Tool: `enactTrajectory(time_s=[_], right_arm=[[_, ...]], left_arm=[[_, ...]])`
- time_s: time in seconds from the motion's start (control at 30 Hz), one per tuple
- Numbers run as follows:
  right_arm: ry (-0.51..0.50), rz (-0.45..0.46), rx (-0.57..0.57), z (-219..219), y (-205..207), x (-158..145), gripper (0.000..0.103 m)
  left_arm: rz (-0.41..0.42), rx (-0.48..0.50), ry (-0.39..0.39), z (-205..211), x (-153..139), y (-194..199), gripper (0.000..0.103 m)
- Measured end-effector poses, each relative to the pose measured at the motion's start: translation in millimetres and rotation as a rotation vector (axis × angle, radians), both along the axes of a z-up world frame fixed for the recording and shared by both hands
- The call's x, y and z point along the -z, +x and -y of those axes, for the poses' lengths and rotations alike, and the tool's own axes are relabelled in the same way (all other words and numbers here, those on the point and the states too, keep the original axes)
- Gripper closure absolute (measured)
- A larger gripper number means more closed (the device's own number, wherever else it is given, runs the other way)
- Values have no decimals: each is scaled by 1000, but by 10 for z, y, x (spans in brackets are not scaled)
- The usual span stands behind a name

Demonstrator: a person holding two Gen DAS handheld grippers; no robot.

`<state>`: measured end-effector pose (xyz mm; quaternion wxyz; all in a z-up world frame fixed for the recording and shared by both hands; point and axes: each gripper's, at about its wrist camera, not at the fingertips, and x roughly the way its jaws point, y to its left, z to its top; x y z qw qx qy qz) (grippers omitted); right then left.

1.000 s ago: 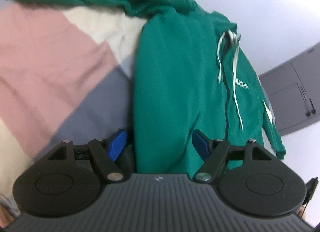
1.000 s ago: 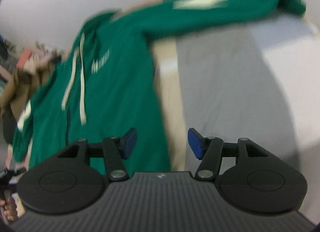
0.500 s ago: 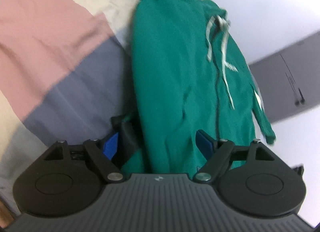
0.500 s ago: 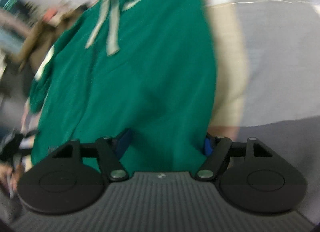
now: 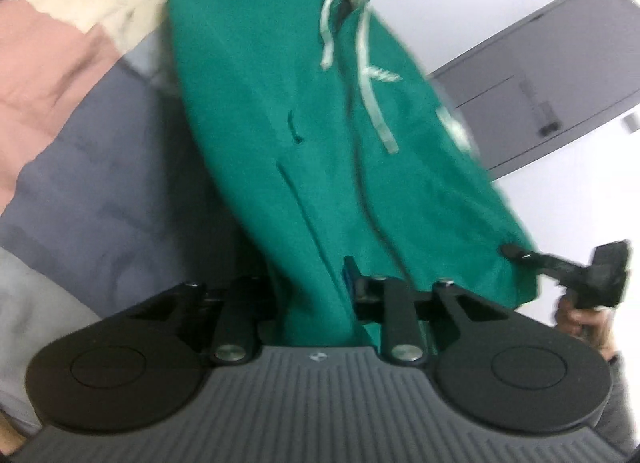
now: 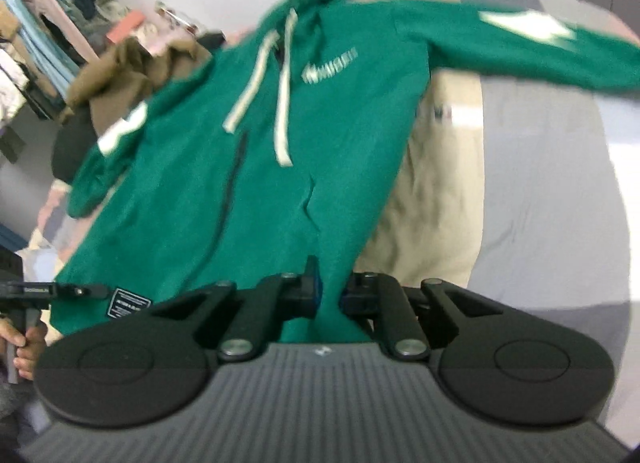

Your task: Fold large clothes

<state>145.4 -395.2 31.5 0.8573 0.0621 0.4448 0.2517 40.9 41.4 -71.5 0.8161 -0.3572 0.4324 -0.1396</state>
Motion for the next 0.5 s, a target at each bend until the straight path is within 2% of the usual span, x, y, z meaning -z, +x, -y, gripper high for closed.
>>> enactTrajectory(time_s=[0.03,0.13,0.23,0.3,0.43,0.5], right_arm=[[0,20,-2,-5,-11,-87,92],[23,66,5,29,-46,-335,93],[51,61,13,100,-16,-401,93],[38,29,9,119,15,-307,93],[-13,-75,8,49,88,92,92],[-31,-137,19,45,132,333,92]], left_arm=[[2,-2,-58,-82,-47,-29,80],[-21,-26,-166,-289,-106,-95,80],[-87,-61,-217,-443,-32,-141,80],[-137,-66,-179,-447,29,-131,80],[-253,-58,-13,-289,193,-40,79],[-294,-62,39,-246,293,8,77]])
